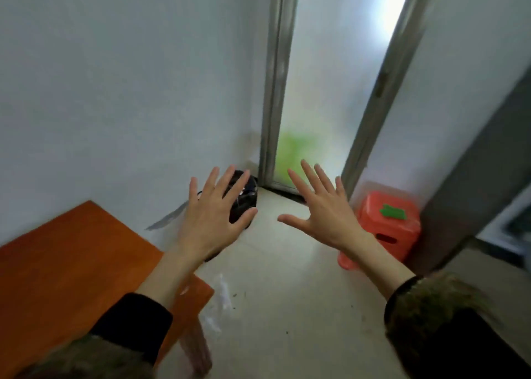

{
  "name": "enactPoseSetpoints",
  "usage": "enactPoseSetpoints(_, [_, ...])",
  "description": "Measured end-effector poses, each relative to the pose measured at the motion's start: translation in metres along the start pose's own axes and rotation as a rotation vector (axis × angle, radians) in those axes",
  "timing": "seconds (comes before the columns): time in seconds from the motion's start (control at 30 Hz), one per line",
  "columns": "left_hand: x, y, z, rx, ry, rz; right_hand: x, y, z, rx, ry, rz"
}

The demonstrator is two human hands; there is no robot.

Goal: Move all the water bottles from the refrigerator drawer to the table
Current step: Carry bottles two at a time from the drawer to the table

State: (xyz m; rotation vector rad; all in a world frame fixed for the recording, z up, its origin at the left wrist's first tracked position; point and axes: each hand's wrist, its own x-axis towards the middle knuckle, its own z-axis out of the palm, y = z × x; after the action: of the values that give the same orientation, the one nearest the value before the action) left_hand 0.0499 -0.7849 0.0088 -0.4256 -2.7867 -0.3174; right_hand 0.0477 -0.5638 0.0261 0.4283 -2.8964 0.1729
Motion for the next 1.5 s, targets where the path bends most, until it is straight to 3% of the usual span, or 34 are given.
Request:
enactPoseSetpoints(0.2, [0.062, 0.172, 0.027, -0.068, 0.036, 0.317, -0.111, 0.151, -0.06, -0.142, 0.123, 0.321])
enactPoseSetpoints(0.4, [0.097, 0.342, 0.087, -0.159, -0.046, 0.593, -0.212, 0.278, -0.081, -0.192, 0.145, 0.622])
enactPoseSetpoints(0.83, [0.189, 0.627, 0.216, -0.266, -0.211, 0.892, -0.32, 0.526, -0.097, -0.256, 0.031, 0.966])
enactPoseSetpoints(1.1, [0.239, 0.735, 0.27, -0.203, -0.36, 0.994, -0.353, 0.648, -0.088, -0.151, -0.023, 1.044])
enactPoseSetpoints(1.5, [0.277, 0.833, 0.352, -0.14, -0.711, 0.847, -0.369, 0.822, -0.053, 0.099, -0.23, 0.842])
